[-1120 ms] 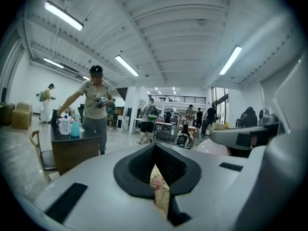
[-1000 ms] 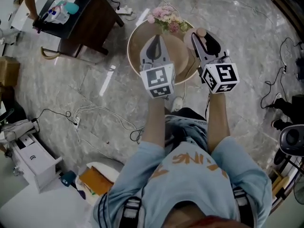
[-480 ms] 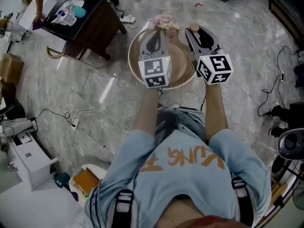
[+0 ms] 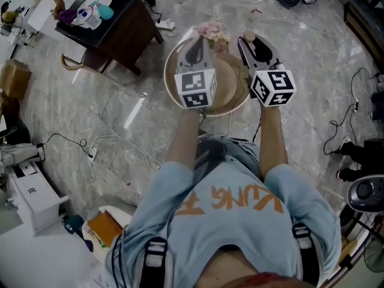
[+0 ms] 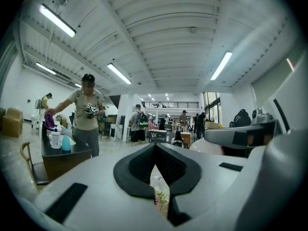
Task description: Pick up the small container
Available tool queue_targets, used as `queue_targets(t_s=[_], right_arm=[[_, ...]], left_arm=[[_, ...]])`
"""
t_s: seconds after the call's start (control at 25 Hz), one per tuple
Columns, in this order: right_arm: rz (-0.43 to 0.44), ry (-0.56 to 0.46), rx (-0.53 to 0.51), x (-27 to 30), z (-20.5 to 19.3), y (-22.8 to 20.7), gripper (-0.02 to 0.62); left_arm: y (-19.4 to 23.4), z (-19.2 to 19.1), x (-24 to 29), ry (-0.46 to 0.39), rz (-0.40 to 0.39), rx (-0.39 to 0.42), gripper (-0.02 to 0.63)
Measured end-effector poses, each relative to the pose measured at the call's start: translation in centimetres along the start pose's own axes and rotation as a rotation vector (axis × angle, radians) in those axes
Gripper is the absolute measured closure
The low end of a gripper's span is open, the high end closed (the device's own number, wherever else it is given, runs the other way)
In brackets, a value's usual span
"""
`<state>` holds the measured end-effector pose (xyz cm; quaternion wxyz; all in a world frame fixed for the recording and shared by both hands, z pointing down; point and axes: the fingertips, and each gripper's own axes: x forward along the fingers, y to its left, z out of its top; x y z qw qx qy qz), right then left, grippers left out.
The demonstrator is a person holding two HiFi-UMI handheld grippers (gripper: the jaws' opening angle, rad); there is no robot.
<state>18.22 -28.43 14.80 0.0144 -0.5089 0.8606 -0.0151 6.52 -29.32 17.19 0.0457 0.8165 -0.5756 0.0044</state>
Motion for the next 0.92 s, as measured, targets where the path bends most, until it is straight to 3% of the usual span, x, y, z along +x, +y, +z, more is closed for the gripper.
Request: queue_targets(t_s=[0.92], right_arm=[[-0.044, 0.002, 0.016, -2.5, -0.8, -3.2, 0.449]], left_arm=[[-3.7, -0.4, 1.2, 0.01, -0.045, 0.023, 0.583]])
